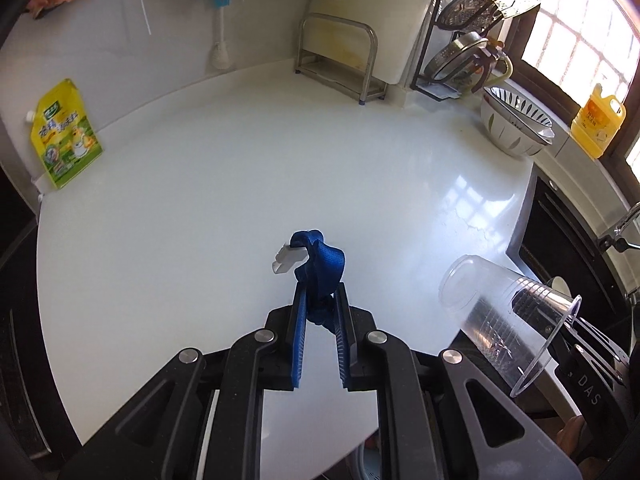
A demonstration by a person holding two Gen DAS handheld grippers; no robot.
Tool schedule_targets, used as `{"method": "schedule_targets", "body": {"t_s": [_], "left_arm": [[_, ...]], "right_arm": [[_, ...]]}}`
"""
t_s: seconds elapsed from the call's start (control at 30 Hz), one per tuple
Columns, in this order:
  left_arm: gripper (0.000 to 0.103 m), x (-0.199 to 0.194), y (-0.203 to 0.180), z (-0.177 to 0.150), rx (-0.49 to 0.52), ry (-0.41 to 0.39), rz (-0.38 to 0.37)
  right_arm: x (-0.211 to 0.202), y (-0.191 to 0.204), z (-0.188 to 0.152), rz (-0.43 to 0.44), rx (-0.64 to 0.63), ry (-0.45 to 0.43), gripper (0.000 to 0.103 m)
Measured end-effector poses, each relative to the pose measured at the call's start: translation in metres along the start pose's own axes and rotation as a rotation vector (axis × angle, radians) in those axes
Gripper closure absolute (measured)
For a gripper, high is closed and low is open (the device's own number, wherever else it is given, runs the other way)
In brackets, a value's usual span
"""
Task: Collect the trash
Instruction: 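Carry the blue strap and clear cup in both tools over the wastebasket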
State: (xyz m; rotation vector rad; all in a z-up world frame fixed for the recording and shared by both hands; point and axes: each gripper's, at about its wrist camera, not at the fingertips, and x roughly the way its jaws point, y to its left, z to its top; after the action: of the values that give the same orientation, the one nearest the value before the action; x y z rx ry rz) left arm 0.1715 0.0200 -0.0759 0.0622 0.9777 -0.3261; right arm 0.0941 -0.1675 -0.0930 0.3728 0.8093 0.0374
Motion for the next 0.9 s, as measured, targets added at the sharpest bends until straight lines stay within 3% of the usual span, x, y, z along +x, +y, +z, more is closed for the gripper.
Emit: {"method": "schedule_targets", "body": {"t_s": [0.3, 0.47, 0.9], "left_arm": [[0.089, -0.034, -0.050, -0.093, -0.102, 0.045, 0.035], [0.089, -0.038, -0.077, -0.128, -0.126, 0.081, 0.030], [0.089, -0.032, -0.112, -0.151, -0.111, 0.142, 0.005]], "right_arm": [[-0.050, -0.040, -0.061, 0.029, -0.117, 0.108, 0.097], [-0.063, -0.061, -0.090, 0.032, -0.155, 0.172, 0.097], [-0.066, -0.084, -0.109, -0.006, -0.148, 0.255, 0.097]]}}
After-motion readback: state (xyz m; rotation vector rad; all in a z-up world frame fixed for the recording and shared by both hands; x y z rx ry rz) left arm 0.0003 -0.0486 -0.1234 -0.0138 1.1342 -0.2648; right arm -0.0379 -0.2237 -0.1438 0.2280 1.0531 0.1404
